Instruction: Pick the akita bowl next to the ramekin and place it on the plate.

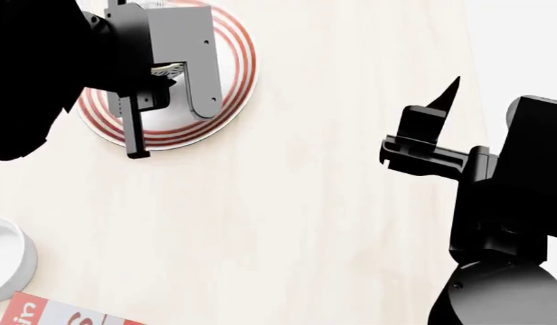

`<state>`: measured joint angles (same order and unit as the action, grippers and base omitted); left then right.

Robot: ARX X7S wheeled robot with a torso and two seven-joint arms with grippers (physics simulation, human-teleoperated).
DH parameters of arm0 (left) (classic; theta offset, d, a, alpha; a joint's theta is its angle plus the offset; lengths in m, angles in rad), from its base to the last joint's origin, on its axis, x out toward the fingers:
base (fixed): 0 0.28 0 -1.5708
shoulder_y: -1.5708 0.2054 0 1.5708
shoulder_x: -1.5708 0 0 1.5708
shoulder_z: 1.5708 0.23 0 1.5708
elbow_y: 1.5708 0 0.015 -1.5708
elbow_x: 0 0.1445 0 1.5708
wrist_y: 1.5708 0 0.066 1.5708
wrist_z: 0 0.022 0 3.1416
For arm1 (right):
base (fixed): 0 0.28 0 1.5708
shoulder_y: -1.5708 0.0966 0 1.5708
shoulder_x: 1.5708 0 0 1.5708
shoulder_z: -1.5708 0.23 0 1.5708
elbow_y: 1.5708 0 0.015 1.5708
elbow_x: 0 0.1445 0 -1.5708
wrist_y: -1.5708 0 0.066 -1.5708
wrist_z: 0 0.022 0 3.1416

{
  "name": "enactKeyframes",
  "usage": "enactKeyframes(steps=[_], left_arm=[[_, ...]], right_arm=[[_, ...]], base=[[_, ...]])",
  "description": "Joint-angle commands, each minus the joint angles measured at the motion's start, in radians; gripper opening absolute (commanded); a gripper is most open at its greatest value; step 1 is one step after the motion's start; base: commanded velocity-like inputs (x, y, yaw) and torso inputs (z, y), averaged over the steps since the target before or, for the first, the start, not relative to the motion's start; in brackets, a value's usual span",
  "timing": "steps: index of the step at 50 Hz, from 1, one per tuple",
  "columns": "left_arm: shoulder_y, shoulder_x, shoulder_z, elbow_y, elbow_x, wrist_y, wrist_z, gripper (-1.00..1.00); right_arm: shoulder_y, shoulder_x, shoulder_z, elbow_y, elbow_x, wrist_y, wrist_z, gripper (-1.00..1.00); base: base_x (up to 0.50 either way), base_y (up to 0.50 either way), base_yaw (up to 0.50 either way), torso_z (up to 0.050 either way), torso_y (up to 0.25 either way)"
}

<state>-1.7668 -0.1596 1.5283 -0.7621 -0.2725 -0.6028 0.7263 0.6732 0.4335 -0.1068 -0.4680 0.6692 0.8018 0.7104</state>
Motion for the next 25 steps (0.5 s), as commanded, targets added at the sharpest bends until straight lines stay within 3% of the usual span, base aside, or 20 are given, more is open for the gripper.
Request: enactKeyframes(steps=[1, 14, 15, 25], left_arm=[[0.005, 0.024, -0.034, 0.004, 0.02, 0.005, 0.009, -1.0], [0.011, 0.044, -0.038, -0.056, 0.036, 0.051, -0.017, -1.0], [0.009, 0.044, -0.038, -0.054, 0.038, 0.048, -0.021, 1.0], [0.012, 0.061, -0.052, -0.086, 0.038, 0.063, -0.04, 1.0]], right_arm=[[-0.006, -0.017, 0.023, -0.009, -0.018, 0.003, -0.021, 1.0], [-0.004, -0.017, 0.017, -0.004, -0.02, -0.002, -0.021, 1.0], [-0.004, -0.016, 0.018, -0.005, -0.019, -0.001, -0.021, 1.0], [-0.004, -0.014, 0.017, -0.007, -0.016, 0.0, -0.018, 1.0]], base=[[0.0, 0.0, 0.0, 0.0, 0.0], [0.0, 0.0, 0.0, 0.0, 0.0], [0.0, 0.0, 0.0, 0.0, 0.0], [0.0, 0.0, 0.0, 0.0, 0.0]])
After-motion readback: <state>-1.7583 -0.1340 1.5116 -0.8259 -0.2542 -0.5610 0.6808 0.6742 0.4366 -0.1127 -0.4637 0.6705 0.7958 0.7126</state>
